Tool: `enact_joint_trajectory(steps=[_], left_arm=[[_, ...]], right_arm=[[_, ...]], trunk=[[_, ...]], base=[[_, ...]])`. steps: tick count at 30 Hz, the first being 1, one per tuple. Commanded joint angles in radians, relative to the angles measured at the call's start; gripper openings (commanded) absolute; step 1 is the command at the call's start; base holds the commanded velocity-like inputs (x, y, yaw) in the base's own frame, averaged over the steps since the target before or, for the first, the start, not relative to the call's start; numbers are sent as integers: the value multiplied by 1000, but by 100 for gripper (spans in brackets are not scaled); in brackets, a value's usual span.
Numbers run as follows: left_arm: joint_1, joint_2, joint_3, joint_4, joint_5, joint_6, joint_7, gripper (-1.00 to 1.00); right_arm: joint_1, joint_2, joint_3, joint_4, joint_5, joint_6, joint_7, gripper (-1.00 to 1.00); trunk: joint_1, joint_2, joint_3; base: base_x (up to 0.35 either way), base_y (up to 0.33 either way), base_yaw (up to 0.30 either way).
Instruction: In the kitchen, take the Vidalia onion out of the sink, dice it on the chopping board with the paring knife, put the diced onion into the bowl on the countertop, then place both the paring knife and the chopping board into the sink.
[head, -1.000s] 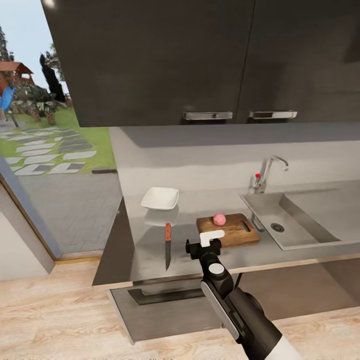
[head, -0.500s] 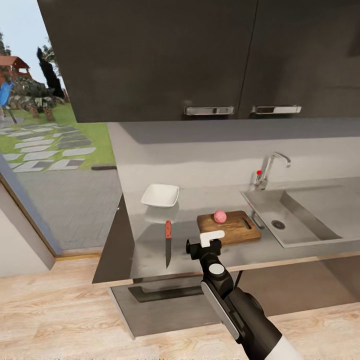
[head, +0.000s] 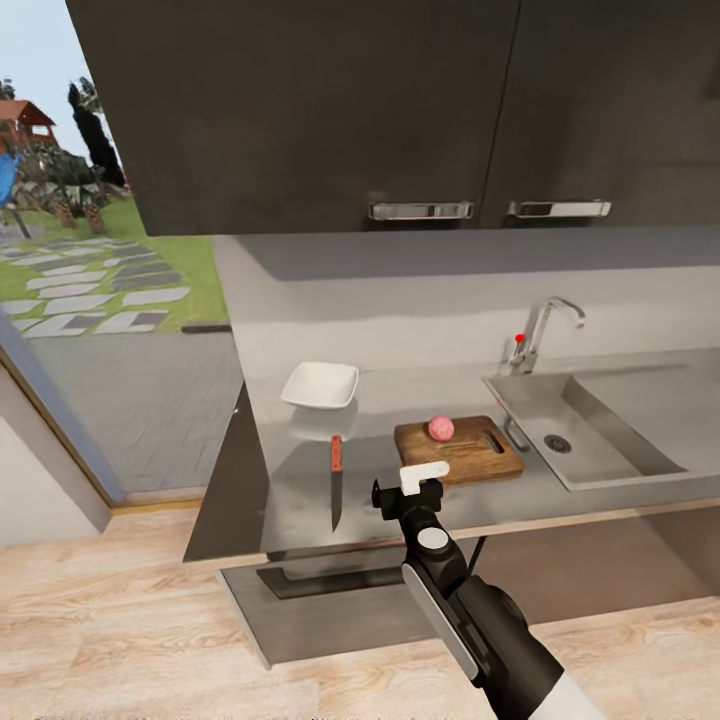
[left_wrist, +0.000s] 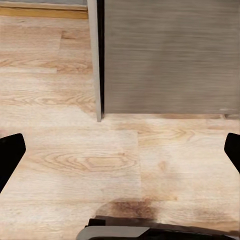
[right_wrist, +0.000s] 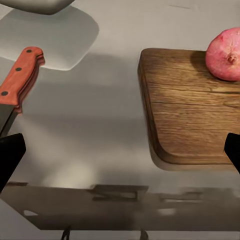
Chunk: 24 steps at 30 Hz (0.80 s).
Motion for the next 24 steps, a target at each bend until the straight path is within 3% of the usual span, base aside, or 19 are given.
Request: enact_joint_trajectory(steps=[1, 24], left_arm=[[0, 0, 1, -1, 7, -1, -4, 100], [0, 1, 3, -1, 7, -1, -4, 100]], right_arm=[[-1, 0, 3, -1, -9, 3, -9, 100], [-1, 1, 3, -1, -9, 2, -9, 100]], trunk=[[1, -2, -3], [1, -2, -39]], base=[[0, 0, 0], [0, 2, 5]])
